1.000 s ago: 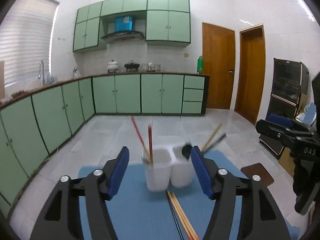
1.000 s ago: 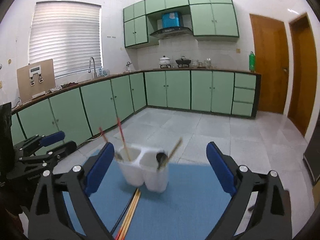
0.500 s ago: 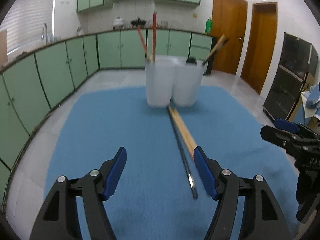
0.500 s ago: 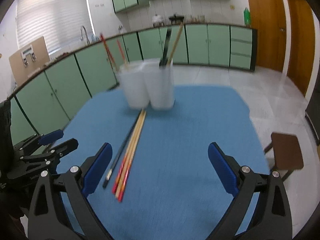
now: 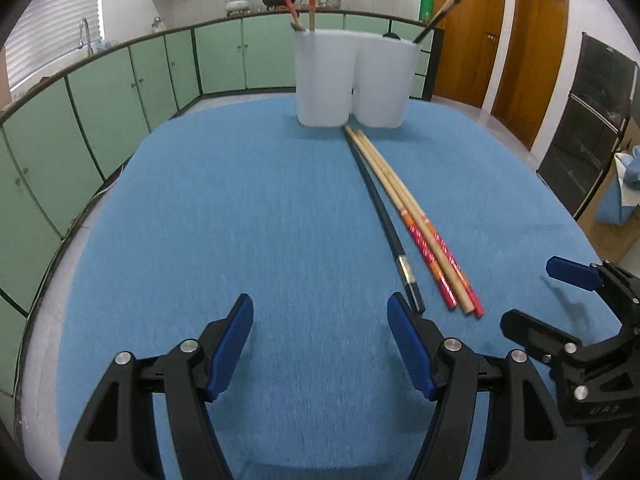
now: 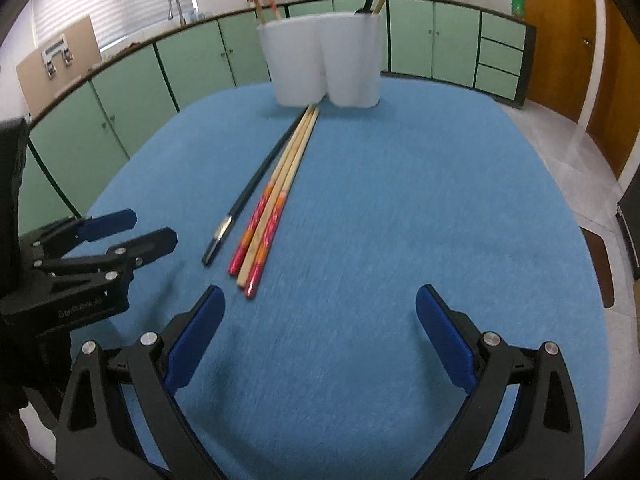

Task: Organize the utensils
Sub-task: 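Move both open grippers back down to the remaining chopsticks, then grasp a red-patterned chopstick with the right gripper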

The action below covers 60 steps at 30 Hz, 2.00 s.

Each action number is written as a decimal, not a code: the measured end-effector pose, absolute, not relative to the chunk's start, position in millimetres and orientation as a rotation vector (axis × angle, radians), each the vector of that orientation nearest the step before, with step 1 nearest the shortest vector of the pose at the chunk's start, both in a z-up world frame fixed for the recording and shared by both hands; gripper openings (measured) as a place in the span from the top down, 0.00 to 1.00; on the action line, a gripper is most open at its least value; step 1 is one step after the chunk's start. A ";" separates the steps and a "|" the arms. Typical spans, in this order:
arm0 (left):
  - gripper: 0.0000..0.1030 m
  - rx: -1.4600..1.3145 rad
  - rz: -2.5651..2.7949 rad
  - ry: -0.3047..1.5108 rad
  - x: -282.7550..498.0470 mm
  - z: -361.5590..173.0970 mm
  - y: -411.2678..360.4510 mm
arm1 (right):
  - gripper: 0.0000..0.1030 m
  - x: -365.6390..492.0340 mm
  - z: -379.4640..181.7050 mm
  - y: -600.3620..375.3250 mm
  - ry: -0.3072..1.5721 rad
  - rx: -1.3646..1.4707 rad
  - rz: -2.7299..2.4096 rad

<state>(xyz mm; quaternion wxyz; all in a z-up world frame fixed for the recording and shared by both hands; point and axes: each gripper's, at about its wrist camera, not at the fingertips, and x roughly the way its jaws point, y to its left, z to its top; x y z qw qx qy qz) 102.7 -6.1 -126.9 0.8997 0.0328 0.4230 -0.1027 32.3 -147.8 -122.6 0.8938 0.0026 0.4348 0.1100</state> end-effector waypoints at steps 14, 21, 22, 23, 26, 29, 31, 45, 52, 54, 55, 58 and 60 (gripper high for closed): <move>0.34 0.070 -0.213 0.900 103.0 -133.5 -6.7 | 0.09 40.0 -130.4 -134.1 0.943 -0.099 0.175; 0.34 0.072 -0.212 0.900 104.2 -133.6 -8.2 | 0.10 45.1 -125.3 -155.1 0.935 -0.080 0.106; 0.34 0.074 -0.211 0.900 104.1 -133.5 -8.5 | 0.14 44.5 -124.4 -156.9 0.931 -0.069 0.115; 0.34 0.076 -0.210 0.900 103.8 -133.4 -8.9 | 0.19 44.0 -123.7 -157.2 0.929 -0.058 0.130; 0.34 0.077 -0.210 0.900 103.8 -133.7 -8.5 | 0.31 41.6 -123.5 -154.0 0.928 -0.025 0.180; 0.34 0.075 -0.209 0.899 103.6 -133.4 -7.7 | 0.47 40.2 -123.4 -147.3 0.922 -0.020 0.206; 0.34 0.072 -0.208 0.899 103.6 -133.5 -7.3 | 0.55 39.9 -122.7 -142.6 0.921 -0.017 0.219; 0.34 0.063 -0.224 0.896 101.3 -130.9 -11.7 | 0.95 41.0 -122.5 -134.9 0.912 0.007 0.240; 0.34 0.053 -0.267 0.890 97.5 -125.7 -22.9 | 0.95 42.2 -121.6 -162.2 0.908 0.033 0.171; 0.34 0.060 -0.272 0.891 98.0 -126.4 -27.8 | 0.95 42.7 -122.5 -166.9 0.911 0.045 0.169; 0.34 0.070 -0.269 0.891 98.6 -127.1 -31.0 | 0.95 42.8 -122.6 -167.9 0.911 0.048 0.171; 0.34 0.083 -0.261 0.899 102.2 -130.5 -36.3 | 0.95 42.2 -122.9 -166.1 0.910 0.041 0.179; 0.34 0.093 -0.251 0.905 104.9 -131.9 -38.9 | 0.95 42.4 -123.2 -166.0 0.910 0.036 0.186</move>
